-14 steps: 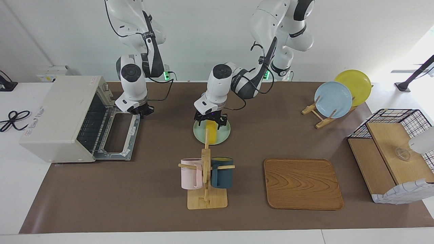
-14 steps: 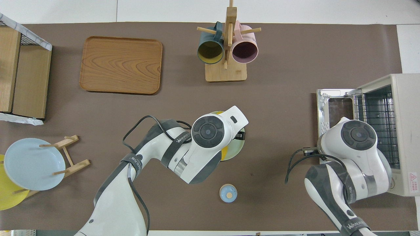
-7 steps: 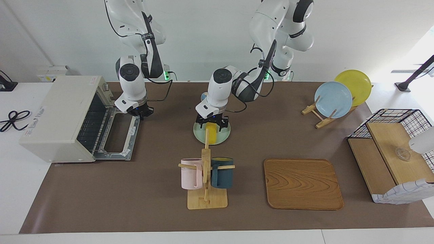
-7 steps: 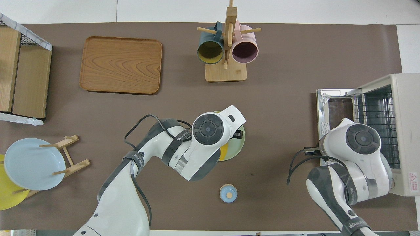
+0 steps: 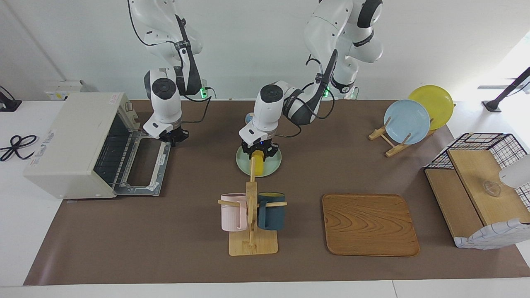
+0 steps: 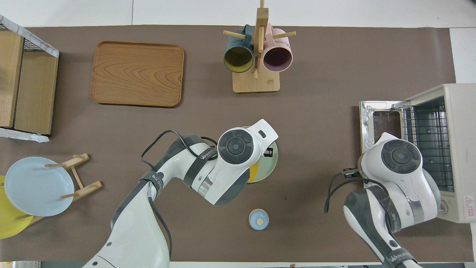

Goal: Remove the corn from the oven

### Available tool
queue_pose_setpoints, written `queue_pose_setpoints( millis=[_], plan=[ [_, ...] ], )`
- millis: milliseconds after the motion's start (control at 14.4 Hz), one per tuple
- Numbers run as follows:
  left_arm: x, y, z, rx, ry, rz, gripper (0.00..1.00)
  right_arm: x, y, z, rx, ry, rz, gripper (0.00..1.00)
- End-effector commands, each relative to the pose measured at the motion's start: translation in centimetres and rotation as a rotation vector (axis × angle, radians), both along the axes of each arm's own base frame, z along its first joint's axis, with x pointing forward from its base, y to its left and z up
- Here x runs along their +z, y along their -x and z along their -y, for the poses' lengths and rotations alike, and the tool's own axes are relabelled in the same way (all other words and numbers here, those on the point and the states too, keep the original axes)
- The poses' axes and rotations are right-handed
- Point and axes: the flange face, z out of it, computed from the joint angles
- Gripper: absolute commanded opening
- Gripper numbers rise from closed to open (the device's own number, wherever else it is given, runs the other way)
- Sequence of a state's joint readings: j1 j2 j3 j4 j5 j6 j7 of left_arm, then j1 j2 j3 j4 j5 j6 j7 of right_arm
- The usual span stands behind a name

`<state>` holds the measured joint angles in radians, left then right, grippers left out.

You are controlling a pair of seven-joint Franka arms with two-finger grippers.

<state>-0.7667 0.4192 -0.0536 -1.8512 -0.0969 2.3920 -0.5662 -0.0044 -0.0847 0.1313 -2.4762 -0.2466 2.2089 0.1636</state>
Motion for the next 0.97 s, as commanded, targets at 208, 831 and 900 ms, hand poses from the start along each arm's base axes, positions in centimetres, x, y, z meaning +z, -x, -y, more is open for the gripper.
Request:
queue_pose_setpoints(
  millis=[208, 831, 900],
  plan=[
    [7.8, -3.6, -4.8, 0.08, -0.023, -0.016, 0.0, 8.4, -4.5, 5.6, 0.041, 0.102, -0.077, 0.0],
    [11.1, -19.1, -23.7, 0.208, -0.036, -0.009, 0.0, 14.1, -3.9, 13.2, 0.097, 0.073, -0.131, 0.0],
    [10.7, -21.2, -24.8, 0.194, -0.036, -0.015, 0.0, 14.3, -3.8, 13.1, 0.097, 0.074, -0.132, 0.0]
  ],
)
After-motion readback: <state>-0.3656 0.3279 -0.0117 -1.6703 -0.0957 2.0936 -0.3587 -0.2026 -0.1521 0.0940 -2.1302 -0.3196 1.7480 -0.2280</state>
